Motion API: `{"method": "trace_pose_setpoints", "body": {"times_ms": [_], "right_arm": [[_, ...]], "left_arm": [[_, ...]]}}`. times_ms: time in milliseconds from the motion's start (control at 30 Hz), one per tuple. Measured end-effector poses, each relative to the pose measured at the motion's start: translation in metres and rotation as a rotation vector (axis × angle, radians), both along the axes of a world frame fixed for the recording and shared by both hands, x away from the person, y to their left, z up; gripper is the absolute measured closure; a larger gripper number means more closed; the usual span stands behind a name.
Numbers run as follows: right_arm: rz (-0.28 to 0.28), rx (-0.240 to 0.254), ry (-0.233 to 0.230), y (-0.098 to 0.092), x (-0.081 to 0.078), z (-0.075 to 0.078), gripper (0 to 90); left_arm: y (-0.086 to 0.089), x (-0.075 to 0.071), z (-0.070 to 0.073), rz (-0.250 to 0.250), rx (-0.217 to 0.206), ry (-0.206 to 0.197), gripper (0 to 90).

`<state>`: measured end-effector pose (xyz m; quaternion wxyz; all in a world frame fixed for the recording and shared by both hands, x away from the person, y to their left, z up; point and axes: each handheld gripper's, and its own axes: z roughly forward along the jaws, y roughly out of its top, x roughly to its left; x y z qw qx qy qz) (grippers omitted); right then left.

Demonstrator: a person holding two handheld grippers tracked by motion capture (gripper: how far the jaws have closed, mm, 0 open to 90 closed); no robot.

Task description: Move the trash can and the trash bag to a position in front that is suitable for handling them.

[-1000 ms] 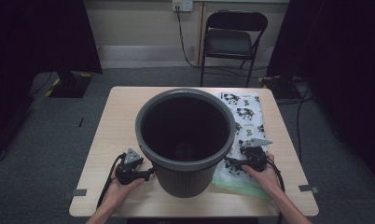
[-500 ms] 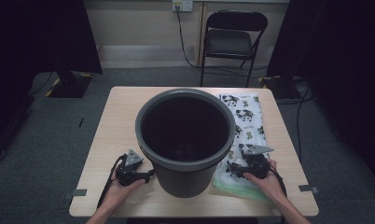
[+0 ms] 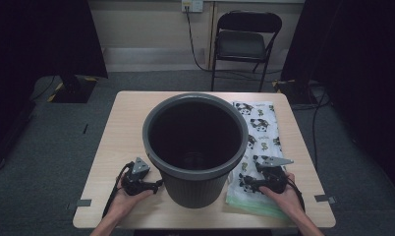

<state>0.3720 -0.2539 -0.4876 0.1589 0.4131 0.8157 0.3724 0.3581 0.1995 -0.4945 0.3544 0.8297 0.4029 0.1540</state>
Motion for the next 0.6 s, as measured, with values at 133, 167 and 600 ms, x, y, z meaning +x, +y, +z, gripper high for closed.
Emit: {"method": "trace_pose_setpoints", "body": {"times_ms": [133,167,600], "right_arm": [[-0.006,0.015,-0.026,0.003,0.006,0.004,27.3],[-0.007,0.018,-0.04,0.006,0.009,0.004,28.1],[-0.019,-0.032,-0.043,0.009,0.014,-0.012,27.7]], "left_arm": [[0.003,0.002,0.007,0.014,-0.035,0.034,23.6],[0.006,0.002,0.013,0.024,-0.053,0.021,24.9],[0.019,0.007,0.07,0.023,-0.257,-0.037,33.4]]}}
